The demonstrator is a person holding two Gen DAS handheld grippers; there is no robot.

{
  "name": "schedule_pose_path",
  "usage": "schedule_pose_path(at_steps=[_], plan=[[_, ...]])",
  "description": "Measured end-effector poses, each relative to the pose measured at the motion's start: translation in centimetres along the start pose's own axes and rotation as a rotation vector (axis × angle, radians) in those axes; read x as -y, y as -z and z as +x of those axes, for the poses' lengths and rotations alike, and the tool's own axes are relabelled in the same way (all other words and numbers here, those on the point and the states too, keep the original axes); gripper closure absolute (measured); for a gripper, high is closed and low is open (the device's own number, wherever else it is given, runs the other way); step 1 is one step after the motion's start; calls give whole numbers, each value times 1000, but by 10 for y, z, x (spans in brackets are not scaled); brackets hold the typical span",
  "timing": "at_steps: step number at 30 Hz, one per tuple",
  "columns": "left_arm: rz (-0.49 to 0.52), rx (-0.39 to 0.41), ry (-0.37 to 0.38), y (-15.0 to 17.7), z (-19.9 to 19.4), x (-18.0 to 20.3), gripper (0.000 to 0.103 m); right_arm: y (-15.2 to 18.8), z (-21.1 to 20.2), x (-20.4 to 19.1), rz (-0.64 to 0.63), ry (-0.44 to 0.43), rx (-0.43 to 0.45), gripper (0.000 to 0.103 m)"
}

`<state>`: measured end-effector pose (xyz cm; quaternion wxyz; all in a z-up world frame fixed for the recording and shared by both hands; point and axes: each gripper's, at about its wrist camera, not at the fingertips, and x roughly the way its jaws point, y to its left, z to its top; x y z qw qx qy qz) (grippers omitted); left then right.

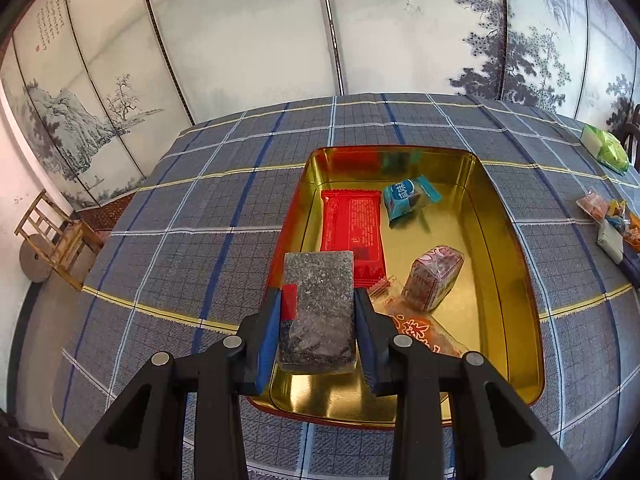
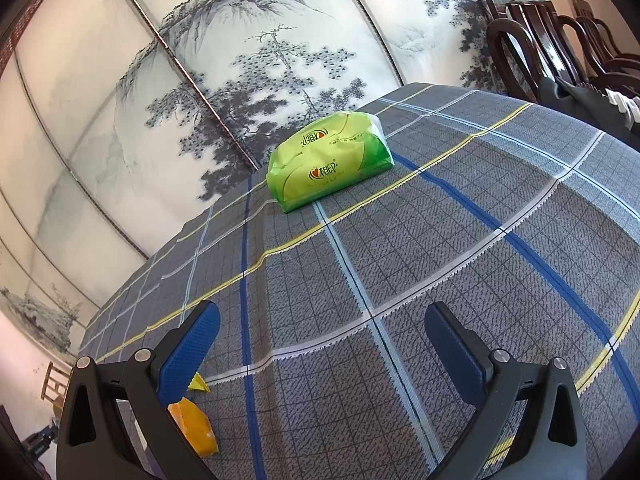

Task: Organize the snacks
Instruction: 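Carry the grey block into the tin and open the left tool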

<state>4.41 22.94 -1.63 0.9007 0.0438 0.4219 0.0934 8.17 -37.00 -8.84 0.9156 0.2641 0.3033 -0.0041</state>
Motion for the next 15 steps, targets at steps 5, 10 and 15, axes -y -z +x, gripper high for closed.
schedule_pose_path(at_steps=[5,10,15], plan=[[10,-20,-9,3,8,4,72,-1,0,0,0,1,-1,1],[12,-34,-12,8,17,5,72,-1,0,-1,0,1,-1,1],[11,-49,-17,10,24,6,72,0,0,-1,0,2,-4,1]])
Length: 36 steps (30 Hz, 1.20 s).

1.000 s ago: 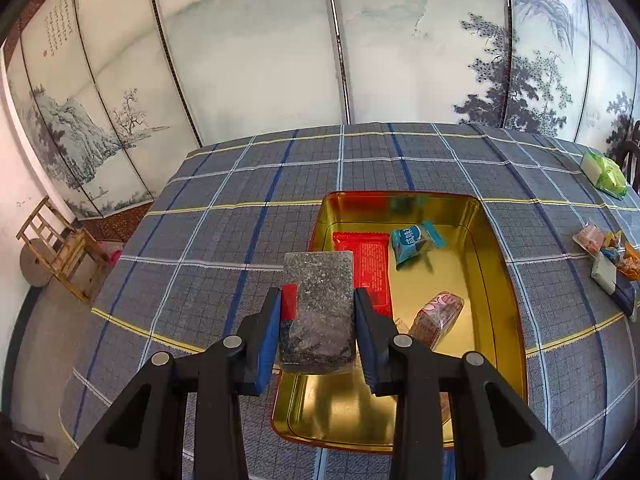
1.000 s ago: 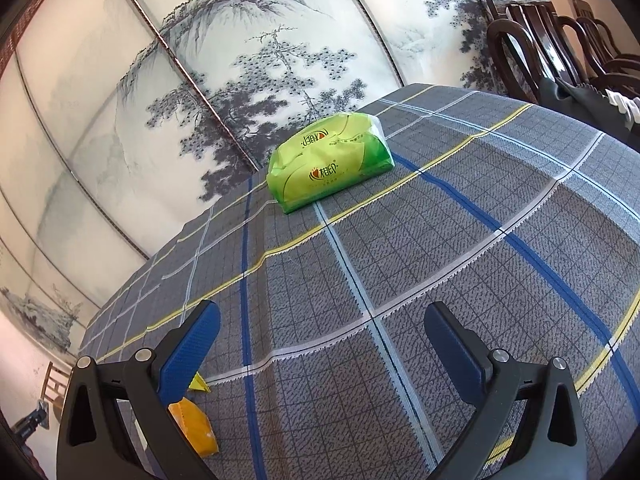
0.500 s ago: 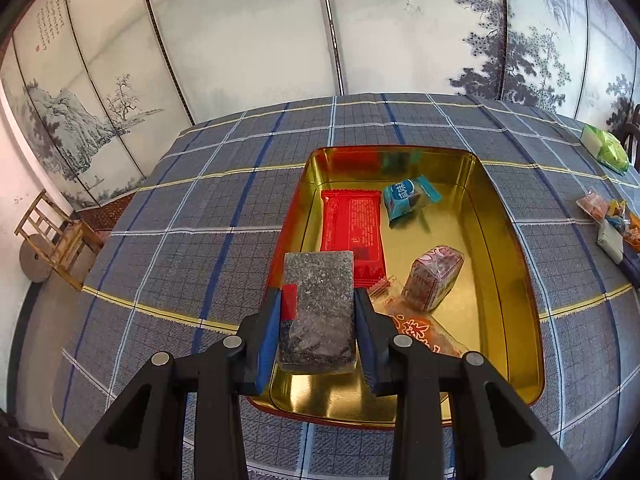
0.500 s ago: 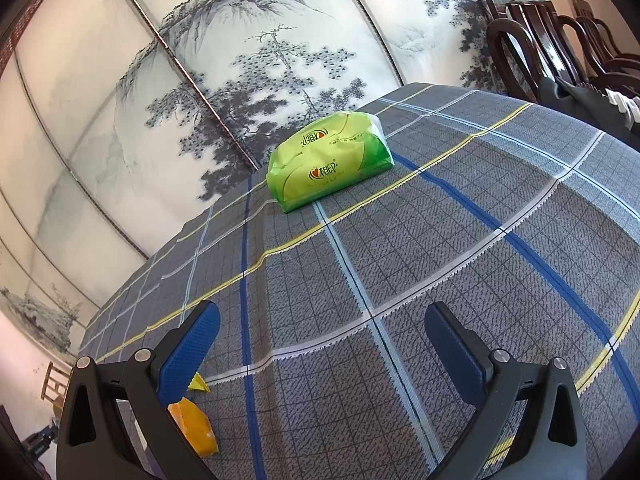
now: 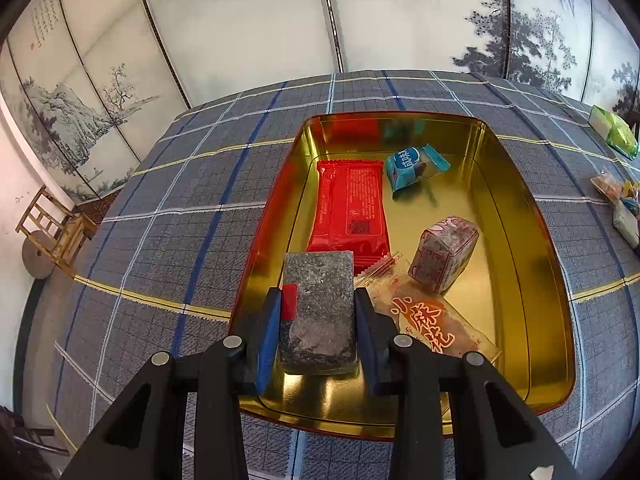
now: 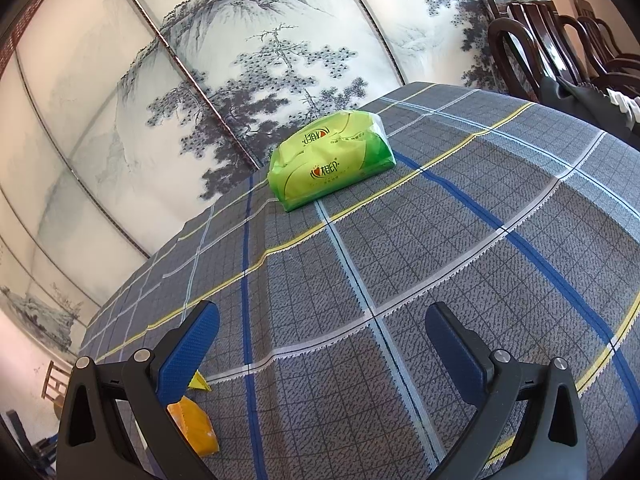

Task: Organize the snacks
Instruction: 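Carry the grey block into the tin and open the left tool, then move the right tool to the orange wrapped pastry and grasp it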

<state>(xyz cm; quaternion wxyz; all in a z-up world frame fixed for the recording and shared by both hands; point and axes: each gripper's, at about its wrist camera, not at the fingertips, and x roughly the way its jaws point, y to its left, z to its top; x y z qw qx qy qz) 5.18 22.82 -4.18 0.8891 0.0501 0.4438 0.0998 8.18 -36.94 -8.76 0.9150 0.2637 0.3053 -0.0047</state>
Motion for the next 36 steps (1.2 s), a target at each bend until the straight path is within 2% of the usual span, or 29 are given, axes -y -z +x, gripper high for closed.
schedule_pose_path(at_steps=[23,26,27,28,29,30,31,32,33,34,36], plan=[[-5,-30,-34,5,16,-1,72,0,1,-1,0,1,-6,0],[-7,-16,-37,7,14,0,69,2,2,-2,-7,-2,-19,0],[-4,-3,-37,7,13,0,65,4,4,-3,-11,-4,-26,0],[-4,16,-29,8,9,0,54,4,6,-4,-15,-4,-32,0],[-11,45,-10,9,4,0,51,6,7,-4,-17,-1,-37,0],[-23,72,5,10,-2,-2,43,6,7,-5,-20,7,-38,0],[-38,108,8,11,-11,-3,30,7,8,-5,-25,14,-47,0],[-50,152,35,13,-21,-5,24,7,12,-7,-36,23,-67,0],[-56,185,44,15,-30,-5,11,7,15,-11,-55,40,-97,0],[-56,212,42,17,-39,-4,4,10,14,-17,-89,62,-116,0],[-40,252,63,24,-55,-2,4,16,4,-31,-168,58,-108,0]])
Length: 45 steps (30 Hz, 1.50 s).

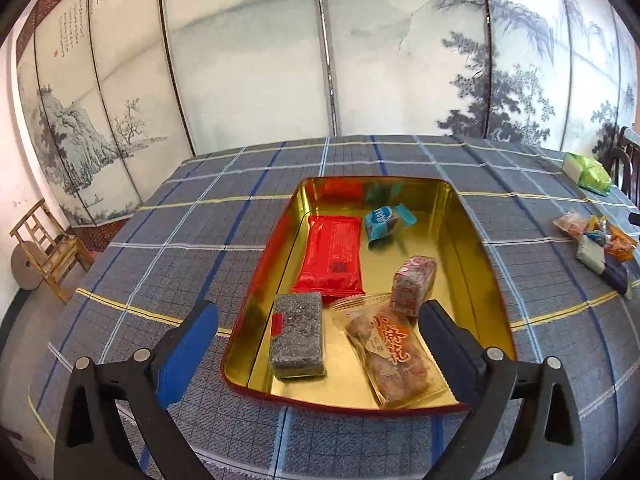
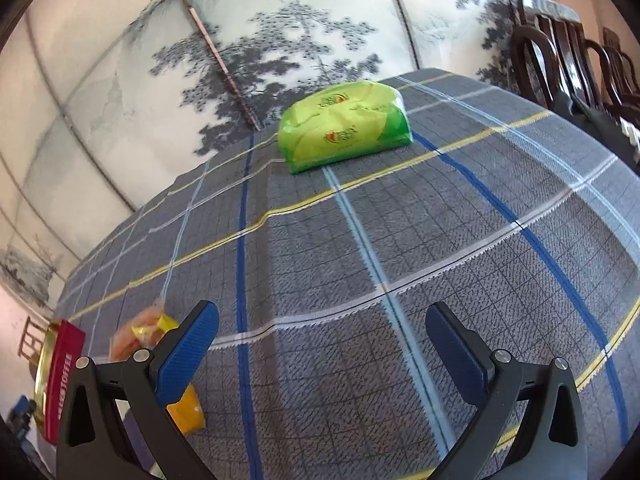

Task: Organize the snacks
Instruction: 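Move the right tool to the orange wrapped pastry and grasp it, then carry the orange pastry into the tin and open the right tool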

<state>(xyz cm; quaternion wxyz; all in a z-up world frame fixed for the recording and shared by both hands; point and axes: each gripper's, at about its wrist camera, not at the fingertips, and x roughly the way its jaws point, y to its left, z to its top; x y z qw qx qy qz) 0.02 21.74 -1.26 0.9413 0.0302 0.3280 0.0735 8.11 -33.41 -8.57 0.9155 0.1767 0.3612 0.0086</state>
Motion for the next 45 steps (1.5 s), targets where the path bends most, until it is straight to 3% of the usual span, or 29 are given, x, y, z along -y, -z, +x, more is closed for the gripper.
schedule_pose_path(at_steps=[4,9,12,14,15,19,26,30,35,45], plan=[[-11,58,44,15,-32,2,1,15,-17,-38,-148,-56,-37,0],[-62,7,135,43,-48,13,1,37,-18,-85,-322,-84,-91,0],[-90,-5,187,56,-58,20,1,43,-2,-93,-326,-83,-139,3],[-86,8,188,61,-66,23,1,45,3,-93,-293,-146,-144,30],[-81,13,191,65,-69,25,1,45,6,-95,-294,-123,-149,59],[-50,34,200,75,-79,29,1,50,5,-98,-285,-103,-153,67],[-88,33,222,93,-88,27,1,29,-31,-101,-283,25,-42,68],[-114,14,224,102,-88,26,1,7,-45,-121,-286,40,7,68],[-133,17,195,112,-97,20,1,-5,-49,-192,-364,-26,57,68],[-170,13,145,139,-119,-4,1,12,-40,-332,-462,-185,67,68]])
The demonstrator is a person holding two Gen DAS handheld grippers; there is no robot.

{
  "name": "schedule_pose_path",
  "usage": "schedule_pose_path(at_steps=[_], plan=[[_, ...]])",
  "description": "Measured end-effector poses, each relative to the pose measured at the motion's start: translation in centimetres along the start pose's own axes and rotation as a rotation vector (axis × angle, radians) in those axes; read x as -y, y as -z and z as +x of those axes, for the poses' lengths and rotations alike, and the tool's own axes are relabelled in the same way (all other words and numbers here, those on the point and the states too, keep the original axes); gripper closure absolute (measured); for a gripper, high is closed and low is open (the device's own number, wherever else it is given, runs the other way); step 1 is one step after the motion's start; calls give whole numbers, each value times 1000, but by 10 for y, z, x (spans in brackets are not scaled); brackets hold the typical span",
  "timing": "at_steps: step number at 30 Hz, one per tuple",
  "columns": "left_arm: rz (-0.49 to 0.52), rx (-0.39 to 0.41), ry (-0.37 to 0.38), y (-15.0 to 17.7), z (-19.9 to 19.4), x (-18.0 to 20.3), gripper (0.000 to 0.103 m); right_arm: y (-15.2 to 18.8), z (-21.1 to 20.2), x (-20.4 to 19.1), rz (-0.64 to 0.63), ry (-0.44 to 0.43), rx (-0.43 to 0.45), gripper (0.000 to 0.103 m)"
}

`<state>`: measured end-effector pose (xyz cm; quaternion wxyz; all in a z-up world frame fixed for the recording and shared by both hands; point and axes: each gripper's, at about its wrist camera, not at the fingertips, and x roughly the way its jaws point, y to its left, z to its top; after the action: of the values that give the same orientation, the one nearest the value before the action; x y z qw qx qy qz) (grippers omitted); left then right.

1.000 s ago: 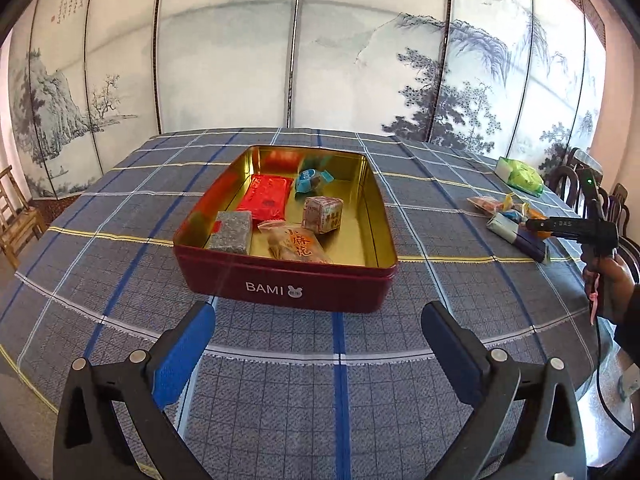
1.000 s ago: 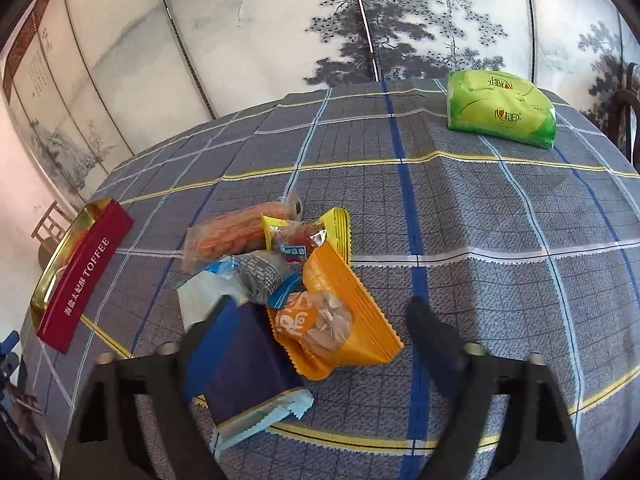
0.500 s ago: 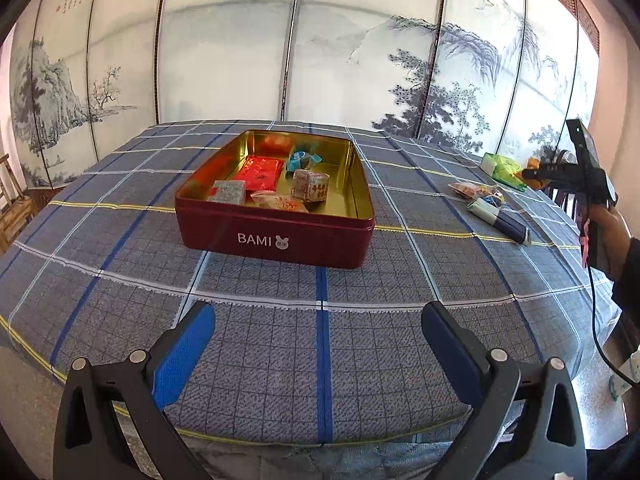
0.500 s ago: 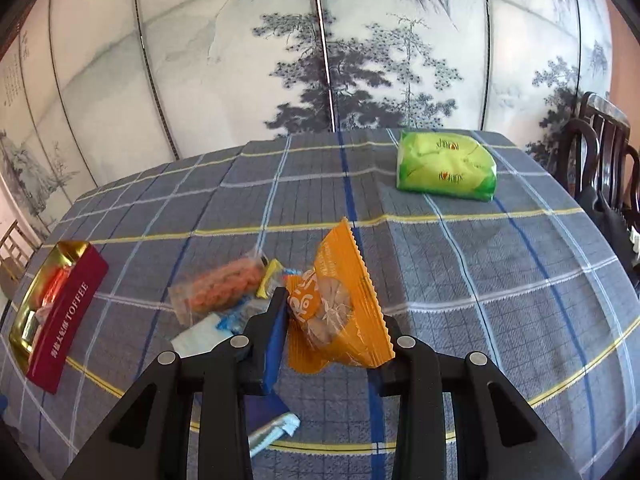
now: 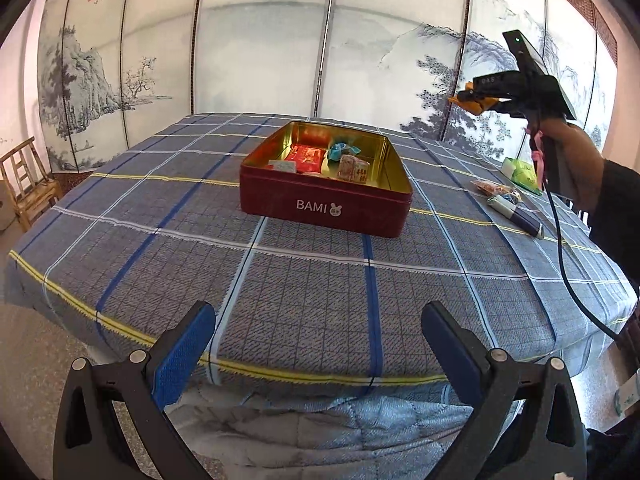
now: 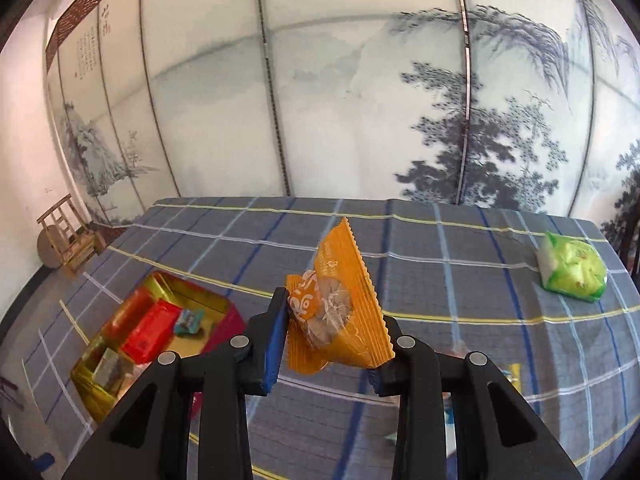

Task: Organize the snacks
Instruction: 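Carry the orange pastry into the tin and open the right tool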

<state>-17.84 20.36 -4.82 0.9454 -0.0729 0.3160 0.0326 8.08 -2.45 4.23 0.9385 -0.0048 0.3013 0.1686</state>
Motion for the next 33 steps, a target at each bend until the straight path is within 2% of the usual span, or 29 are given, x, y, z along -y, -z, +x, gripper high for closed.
schedule_pose_path(at_steps=[7,15,22,33], plan=[[-33,-10,-35,12,-11,-19,1,-11,28,-78,-83,-70,-25,68],[-70,-18,-51,21,-16,-33,1,1,57,-143,-155,-122,-85,68],[-83,-30,-48,26,-15,-39,1,14,75,-169,-187,-139,-131,68],[-106,-57,-53,31,-11,-46,1,30,99,-177,-177,-138,-204,68]])
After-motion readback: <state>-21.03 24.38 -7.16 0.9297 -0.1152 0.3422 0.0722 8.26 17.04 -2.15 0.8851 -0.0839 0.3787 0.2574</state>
